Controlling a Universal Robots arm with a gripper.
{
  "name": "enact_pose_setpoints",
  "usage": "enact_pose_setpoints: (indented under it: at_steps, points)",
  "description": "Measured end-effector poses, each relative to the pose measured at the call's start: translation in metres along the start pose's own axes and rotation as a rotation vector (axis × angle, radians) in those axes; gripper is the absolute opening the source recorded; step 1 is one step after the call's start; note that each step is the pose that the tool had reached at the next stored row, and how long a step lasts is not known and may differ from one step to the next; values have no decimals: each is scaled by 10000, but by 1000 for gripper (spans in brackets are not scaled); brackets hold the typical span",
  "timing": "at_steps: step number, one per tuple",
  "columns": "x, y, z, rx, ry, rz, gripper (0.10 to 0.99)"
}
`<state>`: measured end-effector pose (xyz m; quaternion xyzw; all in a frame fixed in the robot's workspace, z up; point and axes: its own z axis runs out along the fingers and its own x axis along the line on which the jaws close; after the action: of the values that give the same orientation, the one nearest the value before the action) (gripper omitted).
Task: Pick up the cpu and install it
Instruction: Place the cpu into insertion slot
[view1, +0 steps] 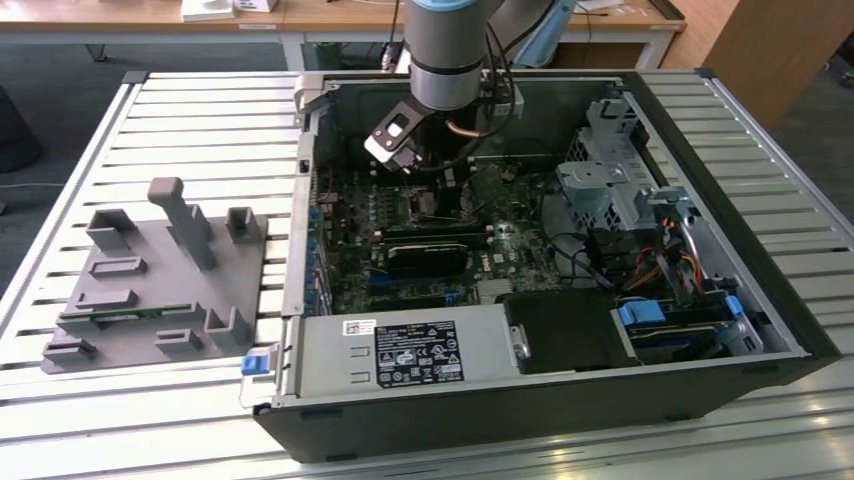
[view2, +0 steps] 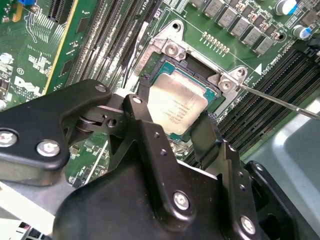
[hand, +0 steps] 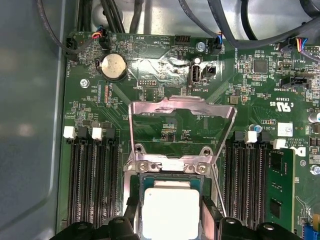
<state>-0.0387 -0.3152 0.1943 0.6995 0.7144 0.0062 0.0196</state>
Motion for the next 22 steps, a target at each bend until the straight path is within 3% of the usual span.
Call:
enact_pose_setpoints:
  at_steps: [3,4,6,8,10,11,15,17,18,20,22]
  points:
    - [0,1,-15,0,1,0,600]
    - [-2,4,-103,3,1,0,600]
    - [-2,4,-107,5,2,1,584]
    - [-2,4,-108,5,3,0,463]
    - [-2,5,-111,6,1,0,463]
    - [-2,4,-114,8,-2,0,400]
    - [-2,5,-116,5,1,0,388]
    - [-2,5,-116,6,-2,0,263]
    - [-2,5,-116,6,-3,0,263]
    - [-2,5,-117,6,-3,0,149]
    - [-2,5,-118,6,-3,0,106]
